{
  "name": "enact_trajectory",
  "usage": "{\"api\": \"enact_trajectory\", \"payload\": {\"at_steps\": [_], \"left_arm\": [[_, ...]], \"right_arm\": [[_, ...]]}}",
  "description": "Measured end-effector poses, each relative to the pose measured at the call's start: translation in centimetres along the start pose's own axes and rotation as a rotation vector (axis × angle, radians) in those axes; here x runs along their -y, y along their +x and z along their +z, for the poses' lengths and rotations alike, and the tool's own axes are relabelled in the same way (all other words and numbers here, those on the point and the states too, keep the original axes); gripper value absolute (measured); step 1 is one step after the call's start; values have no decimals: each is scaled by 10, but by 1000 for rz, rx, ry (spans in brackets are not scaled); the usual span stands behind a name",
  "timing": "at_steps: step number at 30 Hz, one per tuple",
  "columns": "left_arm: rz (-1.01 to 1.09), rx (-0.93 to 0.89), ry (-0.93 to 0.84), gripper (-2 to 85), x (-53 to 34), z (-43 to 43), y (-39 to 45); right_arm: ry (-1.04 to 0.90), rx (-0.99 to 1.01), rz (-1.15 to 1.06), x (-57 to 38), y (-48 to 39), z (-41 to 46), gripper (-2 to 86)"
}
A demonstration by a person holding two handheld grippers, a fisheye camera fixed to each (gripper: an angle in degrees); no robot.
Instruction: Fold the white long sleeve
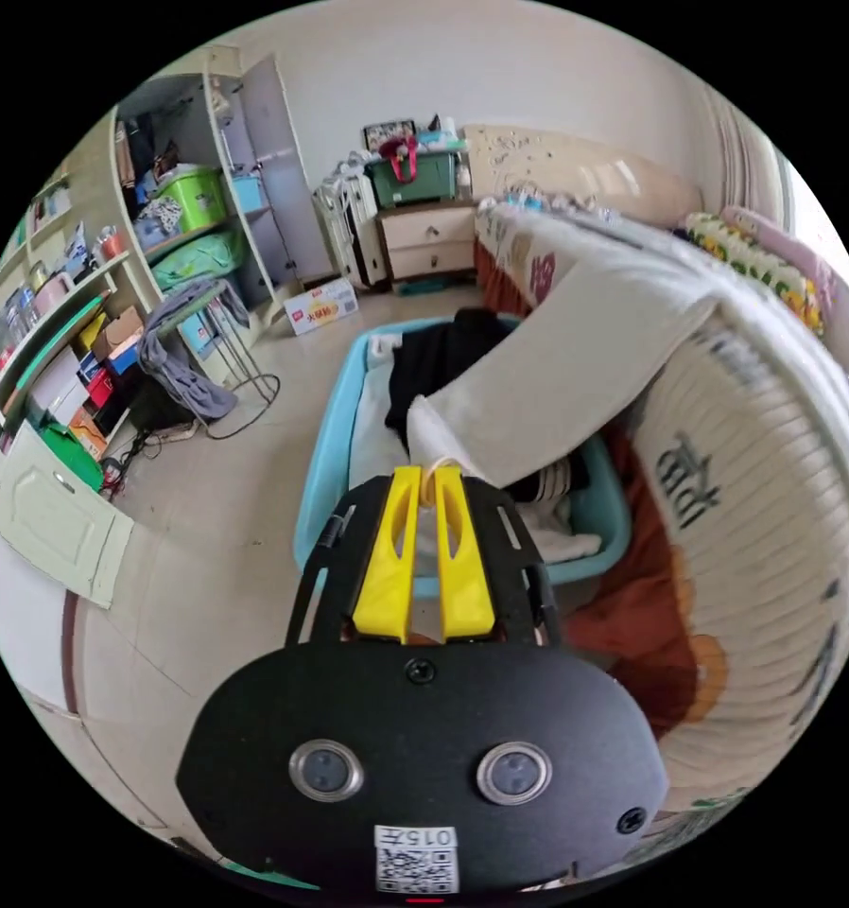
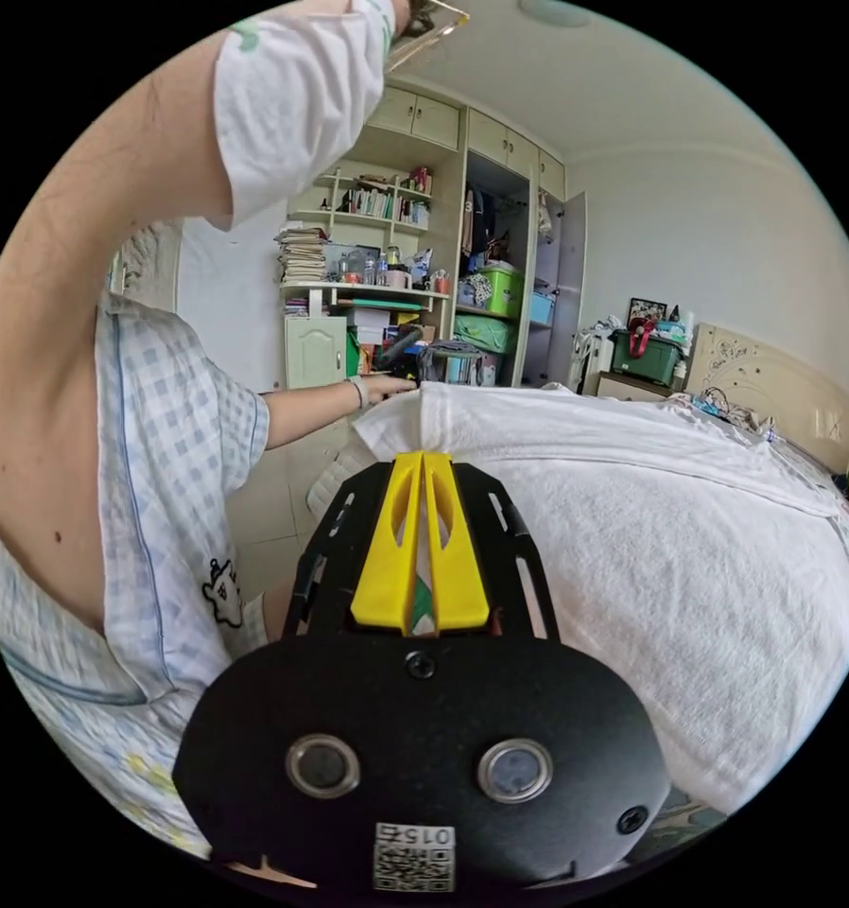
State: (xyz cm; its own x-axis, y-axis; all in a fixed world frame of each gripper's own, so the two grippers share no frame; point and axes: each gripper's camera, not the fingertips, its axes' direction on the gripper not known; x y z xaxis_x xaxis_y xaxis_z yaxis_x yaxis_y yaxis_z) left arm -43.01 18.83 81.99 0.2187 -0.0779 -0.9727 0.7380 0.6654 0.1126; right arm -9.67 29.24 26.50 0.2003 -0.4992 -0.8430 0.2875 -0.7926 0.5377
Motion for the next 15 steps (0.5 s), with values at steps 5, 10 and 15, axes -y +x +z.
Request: {"api": "enact_trajectory", "payload": {"at_steps": [5, 10, 15], "left_arm": [[18, -246, 319, 5, 105, -172, 61], [223, -424, 567, 3, 200, -321, 228], [691, -661, 581, 3, 190, -378, 452]], "right_arm": [[-22, 25, 67, -8, -1, -4, -10], [6, 43, 131, -13, -2, -28, -10], [111, -56, 143, -6, -9, -93, -10]]}}
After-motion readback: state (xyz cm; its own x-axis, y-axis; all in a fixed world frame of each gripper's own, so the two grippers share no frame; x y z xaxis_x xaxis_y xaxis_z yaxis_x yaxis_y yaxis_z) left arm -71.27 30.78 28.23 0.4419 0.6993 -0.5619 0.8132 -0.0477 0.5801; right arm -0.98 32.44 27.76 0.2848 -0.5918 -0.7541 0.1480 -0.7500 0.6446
